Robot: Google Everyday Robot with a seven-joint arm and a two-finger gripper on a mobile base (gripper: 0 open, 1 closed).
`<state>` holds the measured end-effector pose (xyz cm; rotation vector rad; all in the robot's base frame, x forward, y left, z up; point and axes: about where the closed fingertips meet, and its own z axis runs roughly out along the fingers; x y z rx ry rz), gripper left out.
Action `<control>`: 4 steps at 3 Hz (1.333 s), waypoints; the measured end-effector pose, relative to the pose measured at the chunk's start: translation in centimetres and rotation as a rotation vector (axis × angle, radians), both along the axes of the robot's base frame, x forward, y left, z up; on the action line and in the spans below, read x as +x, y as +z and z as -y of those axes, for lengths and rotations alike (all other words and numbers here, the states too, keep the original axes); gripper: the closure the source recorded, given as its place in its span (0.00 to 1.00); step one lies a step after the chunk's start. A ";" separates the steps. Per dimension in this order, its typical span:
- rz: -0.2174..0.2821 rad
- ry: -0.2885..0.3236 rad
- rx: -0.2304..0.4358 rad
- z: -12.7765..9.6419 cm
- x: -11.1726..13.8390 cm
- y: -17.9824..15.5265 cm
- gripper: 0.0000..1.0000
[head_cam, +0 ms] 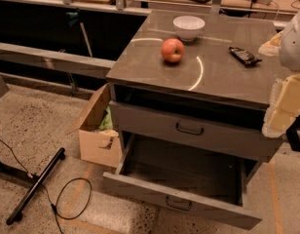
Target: Open top drawer
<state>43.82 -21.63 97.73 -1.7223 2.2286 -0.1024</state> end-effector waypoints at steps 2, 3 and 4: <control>0.038 0.023 -0.002 1.4 0.3 -1.5 0.00; 0.063 0.058 -0.001 3.6 0.9 -5.2 0.00; 0.062 0.064 -0.018 6.4 1.9 -9.8 0.00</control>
Offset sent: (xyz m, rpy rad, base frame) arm 0.0098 -0.0465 -0.0515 -0.0040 -0.1009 0.0729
